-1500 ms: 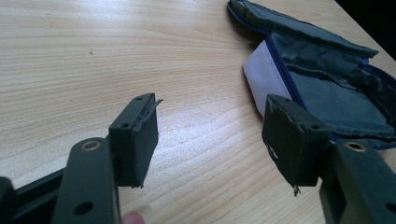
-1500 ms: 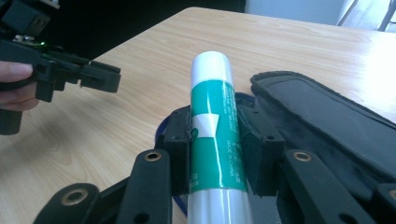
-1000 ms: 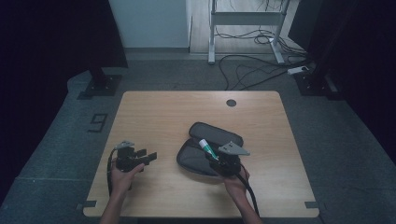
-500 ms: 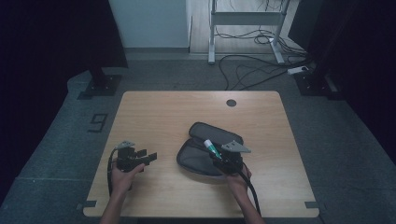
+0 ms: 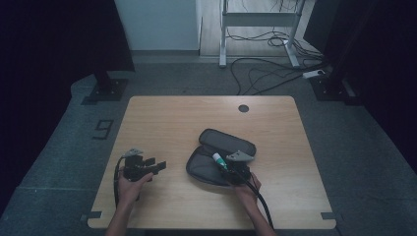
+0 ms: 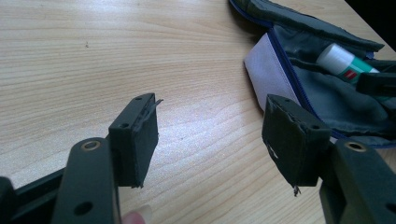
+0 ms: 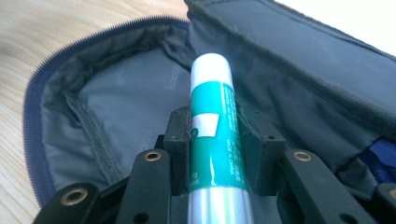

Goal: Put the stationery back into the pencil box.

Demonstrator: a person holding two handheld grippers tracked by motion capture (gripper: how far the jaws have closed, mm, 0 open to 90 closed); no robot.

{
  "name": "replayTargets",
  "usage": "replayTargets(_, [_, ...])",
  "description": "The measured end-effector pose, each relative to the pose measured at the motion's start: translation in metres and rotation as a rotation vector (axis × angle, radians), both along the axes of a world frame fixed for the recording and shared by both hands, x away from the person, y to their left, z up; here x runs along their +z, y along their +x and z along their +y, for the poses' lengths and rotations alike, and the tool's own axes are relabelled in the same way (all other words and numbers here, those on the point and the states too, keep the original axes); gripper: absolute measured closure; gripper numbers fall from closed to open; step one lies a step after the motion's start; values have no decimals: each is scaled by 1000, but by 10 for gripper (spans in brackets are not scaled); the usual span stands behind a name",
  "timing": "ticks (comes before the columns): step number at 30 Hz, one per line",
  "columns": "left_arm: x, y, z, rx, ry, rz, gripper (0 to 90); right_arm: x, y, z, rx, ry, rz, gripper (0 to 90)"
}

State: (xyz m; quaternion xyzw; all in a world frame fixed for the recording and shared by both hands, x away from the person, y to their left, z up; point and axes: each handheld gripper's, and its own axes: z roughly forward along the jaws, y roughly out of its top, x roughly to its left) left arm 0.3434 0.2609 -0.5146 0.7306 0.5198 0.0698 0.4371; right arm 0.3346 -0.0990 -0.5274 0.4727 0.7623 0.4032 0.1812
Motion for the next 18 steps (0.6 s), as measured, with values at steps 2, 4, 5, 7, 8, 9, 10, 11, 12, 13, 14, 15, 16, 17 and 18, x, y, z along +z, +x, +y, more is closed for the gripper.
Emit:
replayTargets(2, [0, 0, 0, -2, 0, 1, 363, -1, 0, 2, 10, -24, 1, 644])
replayTargets(4, [0, 0, 0, -3, 1, 2, 363, -2, 0, 4, 24, -41, 3, 636])
replayTargets(5, [0, 0, 0, -3, 1, 1, 362, -2, -1, 4, 28, -45, 2, 615])
replayTargets(7, [0, 0, 0, -2, 0, 1, 362, 0, -2, 6, 27, -60, -8, 515])
replayTargets(8, [1, 0, 0, -1, -1, 0, 362, 0, -2, 6, 25, -63, -9, 497])
replayTargets(9, [1, 0, 1, 0, -3, -1, 362, 2, -2, 5, 22, -63, -13, 489])
replayTargets(10, [1, -1, 1, 2, -4, -1, 362, 3, -3, 4, 17, -53, -16, 475])
replayTargets(11, [1, -1, 1, 3, -4, -2, 362, 4, -3, 3, 15, -46, -16, 464])
replayTargets(12, [1, -1, 2, 2, -5, -2, 362, 6, -3, 1, 13, -32, -19, 450])
replayTargets(13, [1, -1, 2, 2, -3, -1, 362, 8, -4, -1, 8, -9, -23, 442])
replayTargets(14, [1, -1, 3, 3, -5, -3, 362, 10, -5, -3, 4, 5, -25, 438])
replayTargets(15, [1, -1, 3, 4, -5, -3, 362, 12, -5, -6, 1, 24, -28, 433])
replayTargets(16, [1, -1, 3, 4, -6, -3, 362, 14, -6, -9, -1, 40, -33, 430])
replayTargets(17, [1, -1, 3, 5, -6, -3, 362, 17, -7, -12, -4, 54, -39, 428])
replayTargets(18, [1, -1, 3, 5, -5, -2, 362, 19, -9, -15, -6, 63, -47, 426])
